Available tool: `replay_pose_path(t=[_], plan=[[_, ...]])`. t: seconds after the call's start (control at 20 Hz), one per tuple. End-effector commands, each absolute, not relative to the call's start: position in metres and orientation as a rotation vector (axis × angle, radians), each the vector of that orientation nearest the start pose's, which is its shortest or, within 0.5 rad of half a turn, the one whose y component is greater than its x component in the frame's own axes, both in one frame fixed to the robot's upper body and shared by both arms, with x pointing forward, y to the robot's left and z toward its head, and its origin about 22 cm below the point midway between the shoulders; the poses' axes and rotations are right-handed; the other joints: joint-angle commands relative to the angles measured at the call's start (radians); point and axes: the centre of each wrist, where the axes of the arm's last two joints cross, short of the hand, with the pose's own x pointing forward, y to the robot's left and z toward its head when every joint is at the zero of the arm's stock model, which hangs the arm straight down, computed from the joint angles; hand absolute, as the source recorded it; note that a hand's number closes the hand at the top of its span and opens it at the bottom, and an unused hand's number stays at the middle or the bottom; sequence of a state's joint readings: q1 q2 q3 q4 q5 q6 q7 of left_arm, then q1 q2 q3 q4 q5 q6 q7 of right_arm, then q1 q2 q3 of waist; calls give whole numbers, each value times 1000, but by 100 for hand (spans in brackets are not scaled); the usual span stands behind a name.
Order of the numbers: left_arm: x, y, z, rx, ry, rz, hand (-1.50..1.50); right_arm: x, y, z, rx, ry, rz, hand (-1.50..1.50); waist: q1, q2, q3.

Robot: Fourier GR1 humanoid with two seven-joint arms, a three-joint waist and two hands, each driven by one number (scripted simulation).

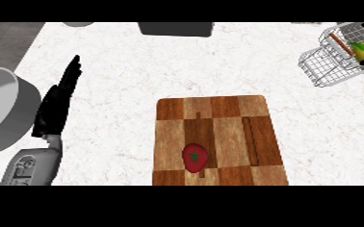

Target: Pick the lemon from the cutting board and place it in the tiered basket

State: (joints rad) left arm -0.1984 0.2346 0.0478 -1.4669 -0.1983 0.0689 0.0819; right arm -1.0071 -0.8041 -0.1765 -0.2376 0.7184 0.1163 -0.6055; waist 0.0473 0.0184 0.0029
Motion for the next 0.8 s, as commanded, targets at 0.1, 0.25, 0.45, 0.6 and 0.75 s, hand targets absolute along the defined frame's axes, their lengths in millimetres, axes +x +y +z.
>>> replay_pose_path(t=[0.1,0.25,0.45,0.6,0.75], plan=[[298,261,52,416,-1563,-256,0,388,-472,159,-736,-1614,751,-150,-9,-2,1],[285,290,42,405,-1555,-257,0,391,-471,169,-741,-1696,640,-150,-2,-1,0],[284,285,38,417,-1567,-262,0,379,-495,218,-754,-1750,533,-150,-4,-2,0],[290,288,52,398,-1573,-267,0,356,-523,227,-784,-1689,464,-150,-5,-1,0],[279,284,33,401,-1567,-269,0,329,-550,253,-759,-1614,404,-150,5,4,1]])
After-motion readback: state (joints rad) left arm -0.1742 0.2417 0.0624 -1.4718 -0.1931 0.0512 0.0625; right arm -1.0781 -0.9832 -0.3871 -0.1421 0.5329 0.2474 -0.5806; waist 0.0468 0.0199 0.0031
